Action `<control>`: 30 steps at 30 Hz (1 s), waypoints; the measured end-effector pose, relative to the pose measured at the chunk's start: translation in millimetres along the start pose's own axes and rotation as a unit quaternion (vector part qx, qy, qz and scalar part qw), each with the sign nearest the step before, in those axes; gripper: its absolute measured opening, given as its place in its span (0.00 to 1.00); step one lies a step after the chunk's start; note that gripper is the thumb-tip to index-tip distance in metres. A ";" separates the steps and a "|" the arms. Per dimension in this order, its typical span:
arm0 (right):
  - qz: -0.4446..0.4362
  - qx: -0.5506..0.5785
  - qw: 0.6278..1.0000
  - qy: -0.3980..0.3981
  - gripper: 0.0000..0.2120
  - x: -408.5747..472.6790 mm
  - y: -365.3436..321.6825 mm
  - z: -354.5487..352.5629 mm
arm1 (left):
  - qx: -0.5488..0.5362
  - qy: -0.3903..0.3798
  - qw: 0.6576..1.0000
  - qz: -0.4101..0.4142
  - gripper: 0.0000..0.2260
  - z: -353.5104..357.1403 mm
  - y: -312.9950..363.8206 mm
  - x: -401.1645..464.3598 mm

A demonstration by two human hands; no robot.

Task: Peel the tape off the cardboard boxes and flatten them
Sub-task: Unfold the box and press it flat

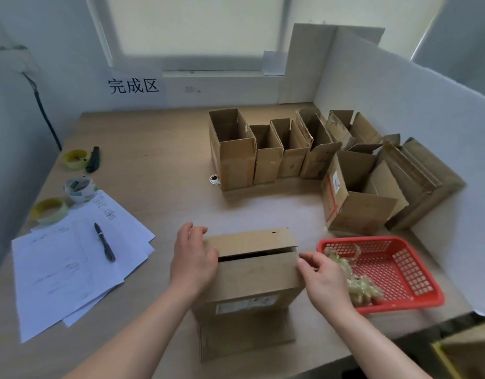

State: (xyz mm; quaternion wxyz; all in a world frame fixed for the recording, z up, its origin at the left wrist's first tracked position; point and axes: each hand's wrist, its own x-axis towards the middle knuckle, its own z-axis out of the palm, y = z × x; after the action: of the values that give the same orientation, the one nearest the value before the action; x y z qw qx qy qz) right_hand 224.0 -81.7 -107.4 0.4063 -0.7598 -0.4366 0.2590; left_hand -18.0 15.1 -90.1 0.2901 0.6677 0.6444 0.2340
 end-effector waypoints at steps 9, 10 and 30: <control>0.182 0.294 0.938 -0.033 0.17 0.4 -19.7 14.5 | -0.233 -0.035 0.949 -0.211 0.10 -44.8 -28.9 -33.5; 0.187 0.319 0.927 -0.065 0.16 0.6 -21.4 15.5 | -0.264 -0.049 0.939 -0.217 0.10 -50.5 -29.8 -35.8; 0.026 -0.315 0.940 -0.126 0.47 -9.7 -68.1 59.0 | 0.076 -0.099 0.986 -0.113 0.62 -29.4 -34.8 -36.8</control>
State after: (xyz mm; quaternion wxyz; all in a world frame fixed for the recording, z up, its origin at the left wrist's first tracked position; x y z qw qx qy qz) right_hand 144.4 -47.5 -81.2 0.0809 -0.8210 -0.5239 0.2121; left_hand -65.6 -19.0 -90.6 0.3259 0.6303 0.6998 0.0824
